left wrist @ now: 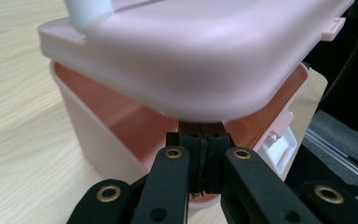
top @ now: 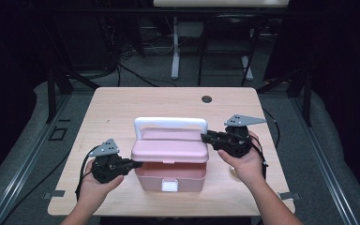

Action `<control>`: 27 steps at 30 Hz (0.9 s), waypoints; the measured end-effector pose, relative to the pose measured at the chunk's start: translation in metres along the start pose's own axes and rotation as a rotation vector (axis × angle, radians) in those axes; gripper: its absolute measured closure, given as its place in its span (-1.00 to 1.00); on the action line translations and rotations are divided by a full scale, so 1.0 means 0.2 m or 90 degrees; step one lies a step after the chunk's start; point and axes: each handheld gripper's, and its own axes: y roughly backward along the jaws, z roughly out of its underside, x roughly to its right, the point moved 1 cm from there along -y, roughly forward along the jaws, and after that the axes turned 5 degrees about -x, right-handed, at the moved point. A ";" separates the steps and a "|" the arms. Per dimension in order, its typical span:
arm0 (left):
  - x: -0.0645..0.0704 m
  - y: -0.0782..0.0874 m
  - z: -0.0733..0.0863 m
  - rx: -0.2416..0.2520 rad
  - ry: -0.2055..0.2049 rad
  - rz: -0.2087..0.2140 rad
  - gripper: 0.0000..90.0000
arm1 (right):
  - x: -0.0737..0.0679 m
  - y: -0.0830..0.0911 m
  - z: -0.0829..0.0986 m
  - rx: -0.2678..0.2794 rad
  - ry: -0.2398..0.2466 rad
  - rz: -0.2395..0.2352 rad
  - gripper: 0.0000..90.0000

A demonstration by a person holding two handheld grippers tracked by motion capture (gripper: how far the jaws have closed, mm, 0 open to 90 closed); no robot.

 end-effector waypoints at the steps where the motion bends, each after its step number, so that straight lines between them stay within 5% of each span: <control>1: 0.00 0.00 0.00 -0.004 -0.002 0.000 1.00 | 0.00 0.00 0.00 0.000 0.000 0.000 0.65; 20: 0.02 0.01 -0.02 -0.005 -0.009 -0.005 1.00 | 0.01 0.00 0.02 0.002 -0.008 -0.004 0.62; 27: 0.02 0.01 -0.03 -0.001 -0.014 -0.003 1.00 | 0.01 0.06 0.04 0.023 -0.005 0.009 0.51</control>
